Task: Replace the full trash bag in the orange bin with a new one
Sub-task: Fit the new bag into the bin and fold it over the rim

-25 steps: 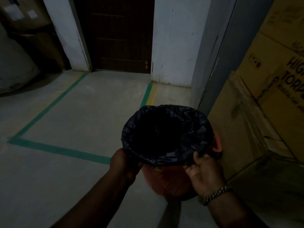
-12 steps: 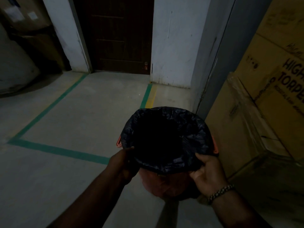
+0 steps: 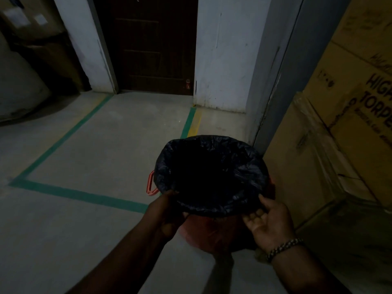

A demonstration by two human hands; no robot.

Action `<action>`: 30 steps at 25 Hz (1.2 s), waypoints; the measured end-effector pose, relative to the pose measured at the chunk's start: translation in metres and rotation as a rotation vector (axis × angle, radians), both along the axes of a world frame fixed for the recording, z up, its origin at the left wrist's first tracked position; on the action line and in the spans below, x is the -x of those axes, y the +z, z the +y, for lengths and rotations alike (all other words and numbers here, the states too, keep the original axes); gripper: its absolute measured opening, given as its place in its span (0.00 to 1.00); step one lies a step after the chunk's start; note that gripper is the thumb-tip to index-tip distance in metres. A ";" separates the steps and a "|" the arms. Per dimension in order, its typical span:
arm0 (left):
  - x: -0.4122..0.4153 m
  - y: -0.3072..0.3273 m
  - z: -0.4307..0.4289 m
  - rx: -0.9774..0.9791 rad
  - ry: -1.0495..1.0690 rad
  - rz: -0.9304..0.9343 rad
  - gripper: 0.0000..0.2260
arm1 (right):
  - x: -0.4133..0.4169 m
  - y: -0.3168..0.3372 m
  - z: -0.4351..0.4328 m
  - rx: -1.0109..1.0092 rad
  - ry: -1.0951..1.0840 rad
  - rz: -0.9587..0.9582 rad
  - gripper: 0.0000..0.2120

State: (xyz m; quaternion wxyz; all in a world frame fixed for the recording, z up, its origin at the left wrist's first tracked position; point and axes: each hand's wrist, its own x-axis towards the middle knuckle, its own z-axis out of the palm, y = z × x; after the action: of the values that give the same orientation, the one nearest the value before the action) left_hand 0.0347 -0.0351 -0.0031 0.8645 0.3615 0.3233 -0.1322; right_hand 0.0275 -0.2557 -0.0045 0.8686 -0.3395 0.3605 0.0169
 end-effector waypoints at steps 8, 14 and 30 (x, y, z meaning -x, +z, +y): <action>0.008 -0.006 -0.028 0.100 -0.045 -0.002 0.12 | 0.018 0.004 0.031 -0.008 -0.019 -0.013 0.18; 0.013 -0.013 -0.032 0.102 -0.120 -0.022 0.13 | 0.021 0.001 0.040 -0.086 -0.032 -0.015 0.21; 0.006 -0.003 -0.017 -0.116 -0.091 0.079 0.06 | 0.007 -0.030 0.035 0.067 -0.051 0.015 0.22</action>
State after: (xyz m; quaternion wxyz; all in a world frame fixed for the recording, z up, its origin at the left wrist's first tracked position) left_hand 0.0290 -0.0519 -0.0059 0.8216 0.4198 0.3476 -0.1668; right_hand 0.0200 -0.2209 -0.0342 0.8543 -0.3590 0.3757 -0.0147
